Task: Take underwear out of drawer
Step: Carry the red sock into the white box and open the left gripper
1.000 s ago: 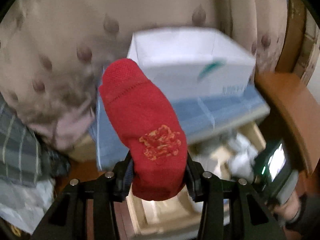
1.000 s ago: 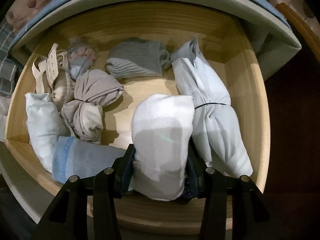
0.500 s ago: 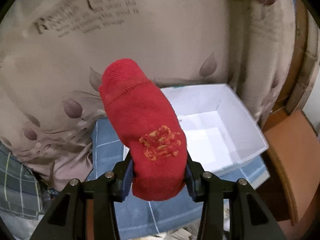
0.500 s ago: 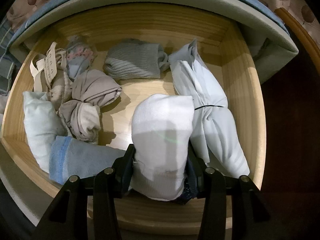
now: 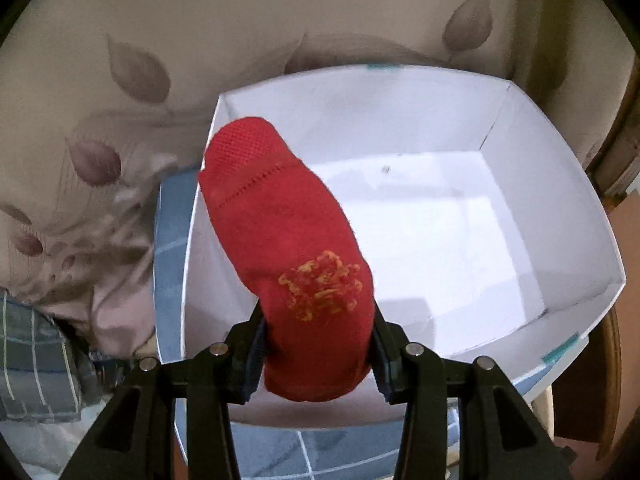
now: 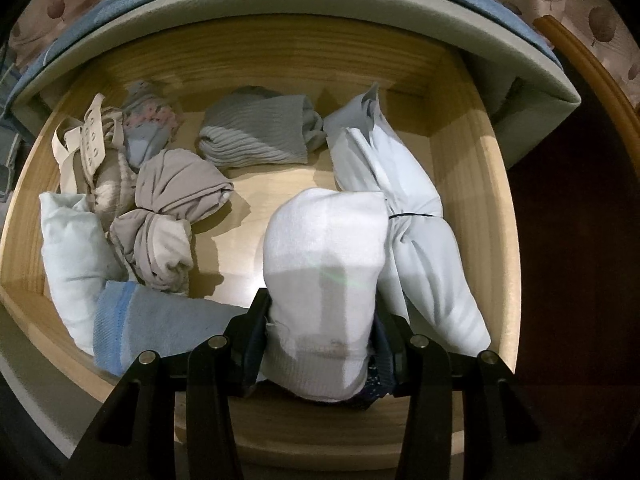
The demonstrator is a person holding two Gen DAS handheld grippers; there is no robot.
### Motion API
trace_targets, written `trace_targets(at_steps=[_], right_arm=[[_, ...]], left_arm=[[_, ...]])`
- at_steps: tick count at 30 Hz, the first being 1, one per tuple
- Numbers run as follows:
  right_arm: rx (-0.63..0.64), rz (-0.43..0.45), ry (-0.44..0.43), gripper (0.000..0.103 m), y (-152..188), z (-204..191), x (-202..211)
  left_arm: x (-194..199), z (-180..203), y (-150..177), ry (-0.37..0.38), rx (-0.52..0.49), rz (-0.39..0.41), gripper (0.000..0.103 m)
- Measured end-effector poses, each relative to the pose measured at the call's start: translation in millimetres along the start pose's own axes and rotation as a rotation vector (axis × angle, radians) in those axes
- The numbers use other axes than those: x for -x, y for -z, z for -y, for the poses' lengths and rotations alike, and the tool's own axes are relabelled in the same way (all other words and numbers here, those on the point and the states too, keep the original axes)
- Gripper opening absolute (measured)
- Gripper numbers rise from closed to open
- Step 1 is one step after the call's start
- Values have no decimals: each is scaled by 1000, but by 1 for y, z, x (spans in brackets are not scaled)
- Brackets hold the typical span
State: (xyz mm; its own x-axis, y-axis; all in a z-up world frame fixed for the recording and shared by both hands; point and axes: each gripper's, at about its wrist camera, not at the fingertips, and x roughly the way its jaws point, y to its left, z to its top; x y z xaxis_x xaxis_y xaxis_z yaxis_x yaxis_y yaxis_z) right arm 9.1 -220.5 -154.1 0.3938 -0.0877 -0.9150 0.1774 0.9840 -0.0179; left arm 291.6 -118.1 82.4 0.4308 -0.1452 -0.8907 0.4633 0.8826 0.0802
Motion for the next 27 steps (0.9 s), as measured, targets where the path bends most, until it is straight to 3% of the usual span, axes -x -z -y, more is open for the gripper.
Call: trace_targets(at_steps=[2, 16, 27], right_arm=[[0, 0, 2, 42, -1, 1, 0], [3, 3, 14, 42, 1, 1, 1], [4, 9, 23, 42, 4, -1, 3]], left_arm=[[-1, -9, 4, 31, 48, -15, 45], [15, -19, 49, -34, 131, -71, 45], [23, -15, 55, -59, 142, -95, 47]])
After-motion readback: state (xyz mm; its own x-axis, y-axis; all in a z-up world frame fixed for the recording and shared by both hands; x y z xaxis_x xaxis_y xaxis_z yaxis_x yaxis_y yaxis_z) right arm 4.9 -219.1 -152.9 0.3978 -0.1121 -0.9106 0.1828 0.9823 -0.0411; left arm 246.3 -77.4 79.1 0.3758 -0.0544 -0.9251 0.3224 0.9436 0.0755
